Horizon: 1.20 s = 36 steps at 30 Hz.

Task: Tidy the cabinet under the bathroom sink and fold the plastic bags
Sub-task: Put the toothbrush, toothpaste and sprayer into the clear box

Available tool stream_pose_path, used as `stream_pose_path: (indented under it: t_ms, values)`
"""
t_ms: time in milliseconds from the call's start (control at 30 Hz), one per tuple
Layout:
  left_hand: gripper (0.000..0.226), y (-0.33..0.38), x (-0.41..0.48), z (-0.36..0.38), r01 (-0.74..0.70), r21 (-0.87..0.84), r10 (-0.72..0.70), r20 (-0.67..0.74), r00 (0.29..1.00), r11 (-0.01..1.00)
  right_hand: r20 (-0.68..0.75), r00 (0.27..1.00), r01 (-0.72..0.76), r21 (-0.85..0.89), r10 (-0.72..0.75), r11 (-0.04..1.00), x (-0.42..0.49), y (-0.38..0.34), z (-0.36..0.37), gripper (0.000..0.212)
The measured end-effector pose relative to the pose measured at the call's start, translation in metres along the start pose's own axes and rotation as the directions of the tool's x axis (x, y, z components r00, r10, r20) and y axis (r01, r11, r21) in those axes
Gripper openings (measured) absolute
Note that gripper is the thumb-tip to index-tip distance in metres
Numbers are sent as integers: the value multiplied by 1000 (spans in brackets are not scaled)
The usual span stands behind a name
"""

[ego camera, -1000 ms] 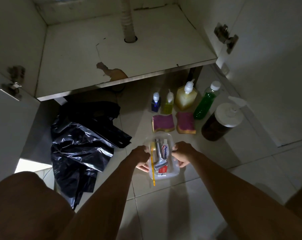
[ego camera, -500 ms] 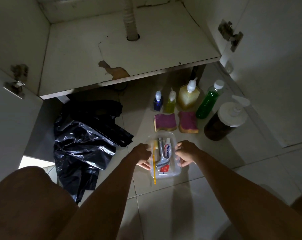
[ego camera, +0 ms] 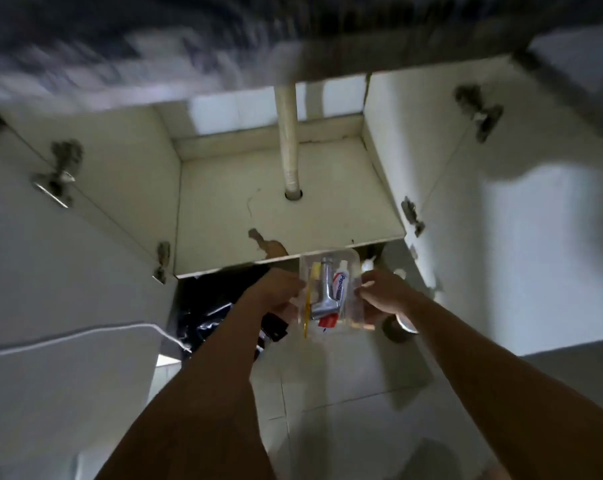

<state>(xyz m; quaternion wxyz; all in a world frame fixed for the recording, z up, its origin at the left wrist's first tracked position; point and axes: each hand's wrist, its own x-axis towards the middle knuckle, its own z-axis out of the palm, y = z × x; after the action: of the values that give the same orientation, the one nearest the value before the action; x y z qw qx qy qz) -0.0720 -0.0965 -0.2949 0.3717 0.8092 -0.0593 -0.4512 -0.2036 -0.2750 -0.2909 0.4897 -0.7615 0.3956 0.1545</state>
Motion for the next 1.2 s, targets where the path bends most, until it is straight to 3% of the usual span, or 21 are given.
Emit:
stream_pose_path:
  t_ms: [267,433,567,667,1000,1200]
  values:
    - [6,164,-189,-79,-2,-24,1,-30,1000,1000,40,992,121,-164,-116,979,-163,-168,-128,23]
    - [9,213,-303,-111,27,-88,-28,-3,1000,996,115,982,175,-281,-148,944,-255,-230,-170,29]
    - [14,247,-376,-141,14,-69,-19,-70,997,998,141,958,277,-234,-250,932,-317,-279,-187,24]
    - [22,260,-411,-162,9,-31,-13,-136,991,999,169,930,363,-278,-327,889,-340,-311,-188,21]
    - [16,254,-478,-277,-22,-128,-34,-415,909,992,265,869,453,-85,-418,887,-379,-441,-138,21]
    - [43,244,-442,-347,-61,-303,-104,-500,860,951,254,862,460,-28,-439,887,-338,-503,-82,33]
